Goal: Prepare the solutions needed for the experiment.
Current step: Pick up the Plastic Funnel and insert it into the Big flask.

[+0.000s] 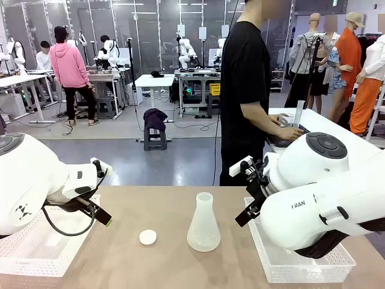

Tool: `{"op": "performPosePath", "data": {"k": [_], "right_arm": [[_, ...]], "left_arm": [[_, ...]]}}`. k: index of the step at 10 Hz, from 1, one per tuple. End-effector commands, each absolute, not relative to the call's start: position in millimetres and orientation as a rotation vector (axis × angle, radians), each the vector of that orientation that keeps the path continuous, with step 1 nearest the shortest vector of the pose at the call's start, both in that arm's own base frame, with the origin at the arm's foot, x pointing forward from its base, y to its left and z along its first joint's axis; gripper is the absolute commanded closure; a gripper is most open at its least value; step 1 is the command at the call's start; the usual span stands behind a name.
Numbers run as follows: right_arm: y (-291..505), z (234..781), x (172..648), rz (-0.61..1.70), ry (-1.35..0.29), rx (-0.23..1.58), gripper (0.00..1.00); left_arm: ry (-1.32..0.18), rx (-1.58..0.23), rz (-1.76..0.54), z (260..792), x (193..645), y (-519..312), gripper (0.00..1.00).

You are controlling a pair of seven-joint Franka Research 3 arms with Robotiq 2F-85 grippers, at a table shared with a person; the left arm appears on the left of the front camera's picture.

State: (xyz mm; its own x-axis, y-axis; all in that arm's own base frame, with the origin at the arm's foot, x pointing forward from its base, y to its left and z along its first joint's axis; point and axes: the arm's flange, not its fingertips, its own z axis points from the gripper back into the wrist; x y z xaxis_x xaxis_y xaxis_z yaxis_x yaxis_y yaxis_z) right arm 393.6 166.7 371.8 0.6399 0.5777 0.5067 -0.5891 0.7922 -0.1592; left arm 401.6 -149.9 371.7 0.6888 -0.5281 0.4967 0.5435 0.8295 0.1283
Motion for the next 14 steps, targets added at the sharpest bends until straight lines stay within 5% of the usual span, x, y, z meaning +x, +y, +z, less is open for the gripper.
{"op": "performPosePath", "data": {"k": [1, 14], "right_arm": [[166.7, 371.8, 393.6, 0.665, -0.570, 0.021, 0.00], [166.7, 371.8, 393.6, 0.665, -0.570, 0.021, 0.00]], "left_arm": [[-0.546, -0.030, -0.600, 371.8, 401.5, -150.0, 0.00], [-0.546, -0.030, -0.600, 371.8, 401.5, -150.0, 0.00]]}}
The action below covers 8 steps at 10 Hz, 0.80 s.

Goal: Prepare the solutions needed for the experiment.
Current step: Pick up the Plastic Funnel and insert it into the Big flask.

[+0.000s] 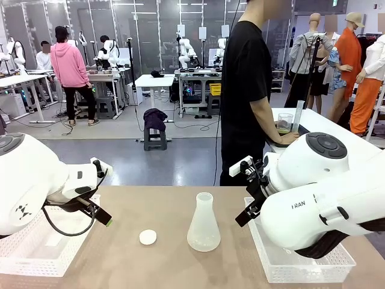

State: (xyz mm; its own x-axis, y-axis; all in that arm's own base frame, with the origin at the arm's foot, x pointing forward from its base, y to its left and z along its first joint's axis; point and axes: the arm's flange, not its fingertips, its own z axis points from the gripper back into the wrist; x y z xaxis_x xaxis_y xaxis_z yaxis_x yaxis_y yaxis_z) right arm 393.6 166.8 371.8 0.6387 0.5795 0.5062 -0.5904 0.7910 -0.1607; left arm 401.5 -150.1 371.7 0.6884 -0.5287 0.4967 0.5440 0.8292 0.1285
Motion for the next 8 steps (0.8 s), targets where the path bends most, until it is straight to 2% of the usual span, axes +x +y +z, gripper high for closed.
{"op": "performPosePath", "data": {"k": [1, 5, 8], "right_arm": [[166.7, 371.8, 393.6, 0.665, -0.570, 0.021, 0.00], [166.8, 371.8, 393.6, 0.668, -0.570, 0.020, 0.00], [171.0, 416.5, 372.6, 0.534, -0.623, -0.064, 0.00]], "left_arm": [[-0.546, -0.030, -0.600, 371.8, 401.5, -150.0, 0.00], [-0.546, -0.030, -0.600, 371.7, 401.5, -150.1, 0.00], [-0.652, -0.009, -0.557, 410.9, 383.4, -151.2, 0.00]]}}
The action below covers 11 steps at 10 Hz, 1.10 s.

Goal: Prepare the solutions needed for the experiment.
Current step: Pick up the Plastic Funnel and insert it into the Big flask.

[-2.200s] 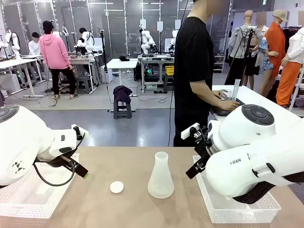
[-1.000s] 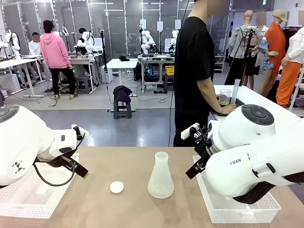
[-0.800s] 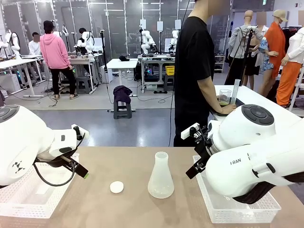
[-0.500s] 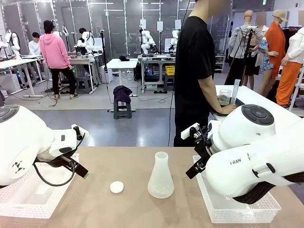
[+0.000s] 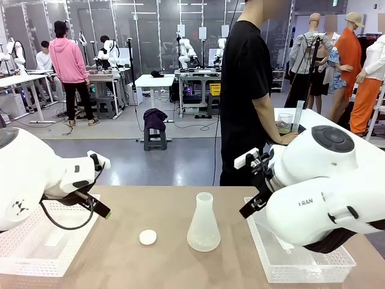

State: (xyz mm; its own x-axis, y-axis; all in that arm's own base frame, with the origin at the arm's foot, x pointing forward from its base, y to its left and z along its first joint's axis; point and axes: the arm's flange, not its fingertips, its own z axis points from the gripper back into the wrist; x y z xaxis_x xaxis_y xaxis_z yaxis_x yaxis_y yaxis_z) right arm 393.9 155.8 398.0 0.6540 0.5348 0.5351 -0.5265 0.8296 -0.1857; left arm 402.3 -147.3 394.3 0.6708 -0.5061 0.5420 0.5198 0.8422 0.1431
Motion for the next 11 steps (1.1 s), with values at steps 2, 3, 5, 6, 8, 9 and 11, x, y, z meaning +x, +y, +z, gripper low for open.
{"op": "performPosePath", "data": {"k": [2, 3, 5, 6, 8, 9, 11], "right_arm": [[175.1, 451.9, 353.1, 0.489, -0.635, -0.085, 0.00], [177.6, 469.2, 342.7, 0.458, -0.651, -0.117, 0.00], [183.1, 494.2, 322.9, 0.447, -0.686, -0.179, 0.00], [185.3, 497.7, 318.2, 0.460, -0.696, -0.208, 0.00], [185.4, 498.0, 320.9, 0.508, -0.682, -0.269, 0.00], [183.2, 505.9, 315.2, 0.489, -0.700, -0.183, 0.00], [183.2, 505.9, 315.2, 0.489, -0.700, -0.183, 0.00]], "left_arm": [[-0.688, 0.025, -0.538, 441.5, 359.7, -151.2, 0.00], [-0.700, 0.048, -0.519, 457.3, 347.5, -154.6, 0.00], [-0.703, 0.062, -0.517, 477.0, 322.7, -156.8, 0.00], [-0.704, 0.083, -0.521, 480.0, 317.6, -156.2, 0.00], [-0.679, 0.109, -0.552, 483.0, 319.3, -153.0, 0.00], [-0.717, 0.049, -0.538, 502.1, 343.3, -163.8, 0.00], [-0.717, 0.049, -0.538, 502.1, 343.3, -163.8, 0.00]]}}
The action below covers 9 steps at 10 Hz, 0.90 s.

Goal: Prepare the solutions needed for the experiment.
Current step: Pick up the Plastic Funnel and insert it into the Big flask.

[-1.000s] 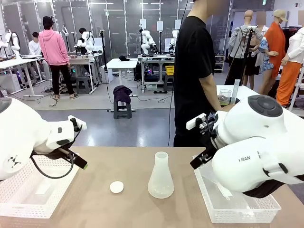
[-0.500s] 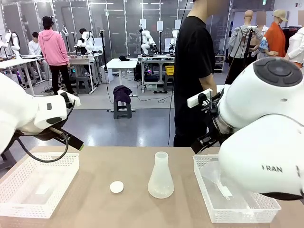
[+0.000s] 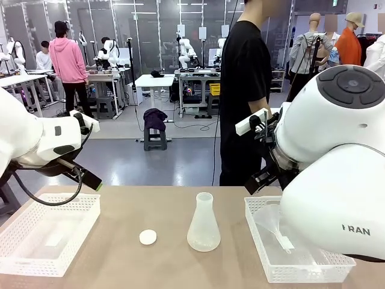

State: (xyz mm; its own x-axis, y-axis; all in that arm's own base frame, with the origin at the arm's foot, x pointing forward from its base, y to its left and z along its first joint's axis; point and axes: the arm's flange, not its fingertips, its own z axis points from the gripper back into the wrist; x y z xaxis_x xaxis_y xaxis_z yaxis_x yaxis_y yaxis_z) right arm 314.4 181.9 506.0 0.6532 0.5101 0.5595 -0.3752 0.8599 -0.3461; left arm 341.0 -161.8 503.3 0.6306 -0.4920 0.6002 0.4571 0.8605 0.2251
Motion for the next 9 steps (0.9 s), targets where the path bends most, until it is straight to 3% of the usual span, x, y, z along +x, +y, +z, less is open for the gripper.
{"op": "performPosePath", "data": {"k": [1, 2, 4, 9], "right_arm": [[183.2, 505.9, 315.2, 0.489, -0.700, -0.183, 0.00], [181.9, 506.0, 314.4, 0.506, -0.696, -0.207, 0.00], [155.6, 505.6, 314.7, 0.326, -0.780, 0.025, 0.00], [114.4, 487.6, 329.4, 0.071, -0.731, 0.583, 0.00]], "left_arm": [[-0.717, 0.049, -0.538, 502.1, 343.3, -163.8, 0.00], [-0.703, 0.053, -0.543, 503.3, 341.0, -161.8, 0.00], [-0.718, -0.259, -0.428, 503.4, 350.9, -144.6, 0.00], [-0.690, -0.821, -0.224, 488.6, 366.0, -94.2, 0.00]]}}
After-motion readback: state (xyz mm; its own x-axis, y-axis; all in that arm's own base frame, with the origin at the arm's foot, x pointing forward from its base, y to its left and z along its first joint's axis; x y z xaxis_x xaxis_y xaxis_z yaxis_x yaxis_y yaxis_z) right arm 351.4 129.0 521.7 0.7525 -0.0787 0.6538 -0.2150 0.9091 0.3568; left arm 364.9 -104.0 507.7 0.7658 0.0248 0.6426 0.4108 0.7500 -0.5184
